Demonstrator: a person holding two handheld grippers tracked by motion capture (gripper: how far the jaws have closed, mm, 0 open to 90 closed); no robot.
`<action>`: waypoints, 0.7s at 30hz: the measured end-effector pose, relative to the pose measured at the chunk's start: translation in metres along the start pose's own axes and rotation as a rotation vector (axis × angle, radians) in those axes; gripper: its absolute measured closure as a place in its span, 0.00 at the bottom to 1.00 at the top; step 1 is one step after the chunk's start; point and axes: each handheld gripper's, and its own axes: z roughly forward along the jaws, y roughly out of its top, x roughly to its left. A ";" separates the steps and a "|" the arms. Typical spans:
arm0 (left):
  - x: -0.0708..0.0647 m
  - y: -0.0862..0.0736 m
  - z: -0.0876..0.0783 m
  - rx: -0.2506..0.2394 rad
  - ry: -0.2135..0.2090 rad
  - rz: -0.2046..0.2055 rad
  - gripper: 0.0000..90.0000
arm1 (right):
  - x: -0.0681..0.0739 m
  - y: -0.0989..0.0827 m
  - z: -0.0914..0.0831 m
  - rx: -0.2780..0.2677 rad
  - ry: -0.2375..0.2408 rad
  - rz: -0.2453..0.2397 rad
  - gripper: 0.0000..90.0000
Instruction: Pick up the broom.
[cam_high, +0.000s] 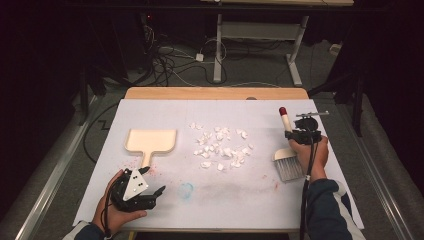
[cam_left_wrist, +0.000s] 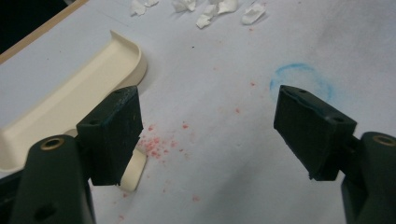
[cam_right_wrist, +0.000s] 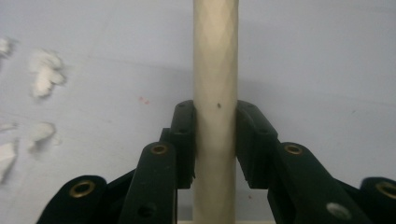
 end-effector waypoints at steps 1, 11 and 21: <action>0.000 0.000 0.000 -0.001 0.002 -0.001 0.26 | 0.001 -0.001 -0.007 -0.027 0.001 -0.005 0.79; -0.004 0.011 -0.001 -0.043 -0.027 -0.061 0.26 | 0.008 -0.023 -0.058 -0.266 0.081 -0.037 0.79; -0.044 0.067 0.012 -0.127 -0.177 -0.026 0.26 | 0.040 -0.029 -0.107 -0.426 0.145 -0.072 0.79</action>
